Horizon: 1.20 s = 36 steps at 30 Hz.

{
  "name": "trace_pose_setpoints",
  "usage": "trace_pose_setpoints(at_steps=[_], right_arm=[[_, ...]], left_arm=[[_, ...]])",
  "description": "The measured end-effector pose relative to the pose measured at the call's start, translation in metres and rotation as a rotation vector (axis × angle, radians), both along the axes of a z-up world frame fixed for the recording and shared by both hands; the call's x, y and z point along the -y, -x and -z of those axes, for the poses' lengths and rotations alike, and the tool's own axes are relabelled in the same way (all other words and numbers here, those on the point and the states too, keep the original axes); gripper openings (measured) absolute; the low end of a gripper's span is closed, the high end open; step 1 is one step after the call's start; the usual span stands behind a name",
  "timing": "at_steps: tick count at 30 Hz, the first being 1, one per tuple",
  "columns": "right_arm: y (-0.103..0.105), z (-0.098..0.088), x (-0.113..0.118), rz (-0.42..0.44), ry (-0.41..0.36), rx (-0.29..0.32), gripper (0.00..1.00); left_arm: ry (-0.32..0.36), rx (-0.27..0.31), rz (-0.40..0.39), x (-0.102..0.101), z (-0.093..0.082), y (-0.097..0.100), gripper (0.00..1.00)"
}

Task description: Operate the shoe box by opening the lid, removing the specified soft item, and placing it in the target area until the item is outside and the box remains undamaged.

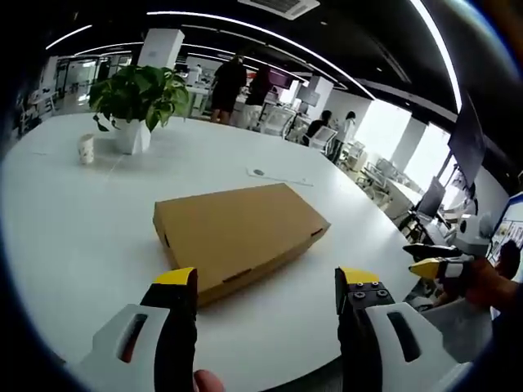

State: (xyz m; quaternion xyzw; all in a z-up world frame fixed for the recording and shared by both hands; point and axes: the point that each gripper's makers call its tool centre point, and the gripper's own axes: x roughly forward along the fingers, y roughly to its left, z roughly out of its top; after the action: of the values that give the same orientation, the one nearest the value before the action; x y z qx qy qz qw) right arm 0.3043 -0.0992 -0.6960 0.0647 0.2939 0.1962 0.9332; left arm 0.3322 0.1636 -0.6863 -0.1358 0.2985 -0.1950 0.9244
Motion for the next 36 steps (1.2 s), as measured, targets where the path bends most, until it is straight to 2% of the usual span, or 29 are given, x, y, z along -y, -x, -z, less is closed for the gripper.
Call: trace_pose_setpoints(at_steps=[10,36], right_arm=[[0.0012,0.0024,-0.0039,-0.021,0.012,-0.006,0.88],[0.0026,0.0029,-0.0093,-0.053,0.032,-0.007,0.88]], left_arm=[[0.029,-0.004,-0.023,-0.0039,-0.0003,-0.0008,0.7],[0.004,-0.006,0.01,0.004,0.0,0.0017,0.69]])
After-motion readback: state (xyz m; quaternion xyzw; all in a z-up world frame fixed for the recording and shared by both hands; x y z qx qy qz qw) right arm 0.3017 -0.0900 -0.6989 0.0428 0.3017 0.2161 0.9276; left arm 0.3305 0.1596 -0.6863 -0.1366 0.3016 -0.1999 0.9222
